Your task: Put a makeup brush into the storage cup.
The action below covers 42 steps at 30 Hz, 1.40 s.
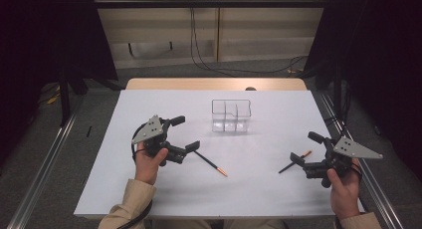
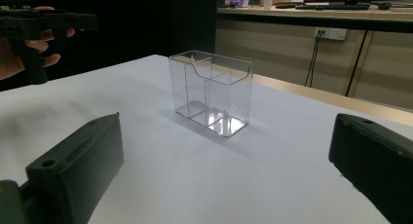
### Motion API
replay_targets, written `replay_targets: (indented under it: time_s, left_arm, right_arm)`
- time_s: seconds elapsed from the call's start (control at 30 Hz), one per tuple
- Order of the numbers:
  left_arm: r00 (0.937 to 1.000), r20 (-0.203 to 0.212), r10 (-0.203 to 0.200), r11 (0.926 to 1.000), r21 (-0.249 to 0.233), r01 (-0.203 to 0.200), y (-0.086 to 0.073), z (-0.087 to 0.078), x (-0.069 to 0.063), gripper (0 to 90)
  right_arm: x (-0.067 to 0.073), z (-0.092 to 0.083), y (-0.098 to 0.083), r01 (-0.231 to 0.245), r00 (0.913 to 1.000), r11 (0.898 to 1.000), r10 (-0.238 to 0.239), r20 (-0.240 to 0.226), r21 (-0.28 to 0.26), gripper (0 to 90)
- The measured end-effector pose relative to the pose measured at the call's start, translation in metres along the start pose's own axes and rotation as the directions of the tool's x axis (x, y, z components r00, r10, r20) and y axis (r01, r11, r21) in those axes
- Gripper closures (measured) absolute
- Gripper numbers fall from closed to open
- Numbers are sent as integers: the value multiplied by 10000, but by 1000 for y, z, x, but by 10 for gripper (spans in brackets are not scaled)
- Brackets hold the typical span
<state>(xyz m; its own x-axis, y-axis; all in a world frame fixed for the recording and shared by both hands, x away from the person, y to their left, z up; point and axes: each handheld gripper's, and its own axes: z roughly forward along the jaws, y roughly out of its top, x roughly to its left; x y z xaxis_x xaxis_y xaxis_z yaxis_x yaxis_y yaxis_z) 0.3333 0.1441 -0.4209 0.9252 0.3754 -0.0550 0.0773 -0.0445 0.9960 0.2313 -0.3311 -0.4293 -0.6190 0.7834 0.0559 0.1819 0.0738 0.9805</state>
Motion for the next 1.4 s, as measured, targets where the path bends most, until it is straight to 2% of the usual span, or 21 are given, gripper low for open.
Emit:
replay_targets:
  time_s: [0.33,0.63,0.7,0.83,0.97,1.13,1.2,1.33,1.4]
  left_arm:
    - [9988,494,20,9998,171,-28,-5,26,-4,0]
    - [9973,732,-103,9997,213,88,-8,38,-5,0]
    - [9958,900,-175,9996,247,154,-10,40,-4,0]
    - [9960,850,-265,9984,524,221,-13,43,-2,0]
    - [9959,836,-344,9974,664,288,-17,43,0,0]
    - [9951,869,-467,9908,1307,351,-18,45,0,0]
    - [9947,952,-399,9869,1597,243,-18,46,0,0]
    - [9936,1058,-385,9772,2120,153,-16,50,0,0]
    - [9944,1025,-266,9697,2445,7,-14,53,-1,0]
  right_arm:
    - [2,0,0,70,9999,9999,-71,-121,-74,0]
    - [2,-2,0,97,9999,9999,-98,-105,-89,0]
    - [2,-2,0,100,9999,9999,-101,-92,-100,0]
    - [1,-2,-2,-73,9999,9999,72,-74,-128,0]
    - [2,-3,-1,103,9998,9999,-105,-161,-107,0]
    - [4,-1,-2,210,9996,9998,-209,-194,60,0]
    - [4,-2,-2,247,9995,9997,-246,-198,58,0]
    - [5,-4,-1,280,9994,9996,-280,-183,47,0]
    - [4,-4,-1,269,9995,9996,-269,-163,35,0]
